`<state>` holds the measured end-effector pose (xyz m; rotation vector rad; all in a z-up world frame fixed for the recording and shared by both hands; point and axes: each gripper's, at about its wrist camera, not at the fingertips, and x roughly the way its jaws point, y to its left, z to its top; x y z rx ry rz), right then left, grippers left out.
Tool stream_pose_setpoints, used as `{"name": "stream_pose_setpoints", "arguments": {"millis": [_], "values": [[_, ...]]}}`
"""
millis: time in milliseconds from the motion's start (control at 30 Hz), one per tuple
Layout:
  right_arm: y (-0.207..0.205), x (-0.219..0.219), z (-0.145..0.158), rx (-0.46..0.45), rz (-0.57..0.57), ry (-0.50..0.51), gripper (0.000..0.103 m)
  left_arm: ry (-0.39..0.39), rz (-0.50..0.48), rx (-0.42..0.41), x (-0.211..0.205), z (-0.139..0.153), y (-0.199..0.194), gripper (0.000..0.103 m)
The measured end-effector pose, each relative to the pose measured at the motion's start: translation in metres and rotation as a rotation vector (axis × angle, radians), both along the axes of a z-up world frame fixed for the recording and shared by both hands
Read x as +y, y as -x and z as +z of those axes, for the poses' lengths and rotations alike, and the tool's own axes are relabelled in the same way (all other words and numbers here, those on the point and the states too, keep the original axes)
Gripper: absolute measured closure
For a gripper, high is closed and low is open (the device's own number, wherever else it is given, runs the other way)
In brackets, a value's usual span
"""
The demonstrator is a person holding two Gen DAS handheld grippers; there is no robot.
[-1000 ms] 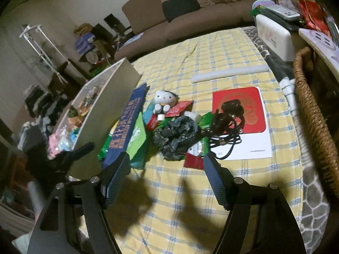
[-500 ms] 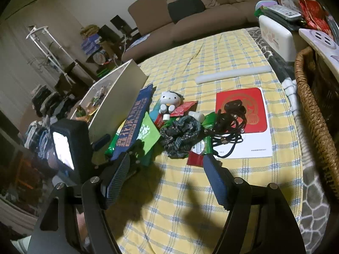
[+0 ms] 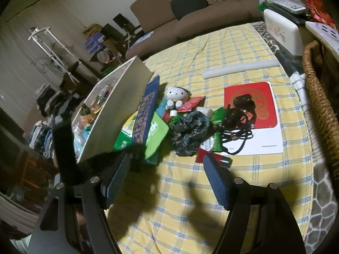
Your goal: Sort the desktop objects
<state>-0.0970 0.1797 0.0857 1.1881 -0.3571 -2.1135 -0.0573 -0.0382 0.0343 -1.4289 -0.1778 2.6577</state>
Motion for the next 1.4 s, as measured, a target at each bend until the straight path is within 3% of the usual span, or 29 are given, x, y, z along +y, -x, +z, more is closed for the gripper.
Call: {"name": "stream_pose_setpoints", "arguments": {"millis": [267,333,467,600,667,733,800,867,1000,1200,1233,1267,1300,1367,1400], "values": [[0.005,-0.026,-0.016,-0.085,0.039,0.101,0.028,-0.064,-0.083,-0.080,-0.004,-0.013,-0.047,0.096],[0.007,-0.037,-0.023,-0.107,0.044,0.114,0.029,-0.062,-0.091,-0.074,-0.005,-0.011,-0.054,0.096],[0.012,-0.049,-0.026,-0.132,0.044,0.156,0.042,-0.069,-0.093,-0.033,-0.008,0.001,-0.062,0.096],[0.013,-0.057,-0.004,-0.057,0.041,0.140,0.044,-0.057,-0.092,0.040,-0.014,0.019,-0.070,0.094],[0.021,-0.070,0.003,-0.039,0.068,0.094,0.044,-0.049,-0.085,0.079,-0.015,0.027,-0.074,0.083],[0.035,-0.090,0.009,-0.028,0.098,0.017,0.044,-0.036,-0.065,0.112,-0.017,0.033,-0.075,0.044],[0.052,-0.110,0.005,-0.059,0.138,-0.013,0.044,-0.040,-0.027,0.125,-0.020,0.033,-0.069,0.032],[0.067,-0.127,-0.008,-0.113,0.165,-0.054,0.045,-0.021,-0.003,0.128,-0.016,0.030,-0.064,0.031],[0.087,-0.158,-0.029,-0.131,0.185,-0.168,0.046,0.104,-0.005,0.132,0.005,0.020,-0.057,0.027],[0.097,-0.200,-0.039,-0.120,0.227,-0.314,0.041,0.017,0.017,0.086,-0.001,0.021,-0.050,0.032],[0.099,-0.205,-0.044,-0.132,0.238,-0.341,0.047,0.000,0.033,0.069,-0.005,0.018,-0.049,0.033],[0.098,-0.209,-0.049,-0.126,0.248,-0.352,0.074,-0.014,0.047,0.056,-0.008,0.015,-0.049,0.033],[0.097,-0.212,-0.052,-0.122,0.257,-0.361,0.088,-0.031,0.072,0.037,-0.015,0.013,-0.048,0.032],[0.092,-0.210,-0.056,-0.097,0.268,-0.371,0.091,-0.063,0.128,0.014,-0.029,0.009,-0.047,0.033],[0.089,-0.206,-0.057,-0.089,0.277,-0.356,0.092,-0.101,0.142,0.002,-0.038,0.007,-0.046,0.045]]}}
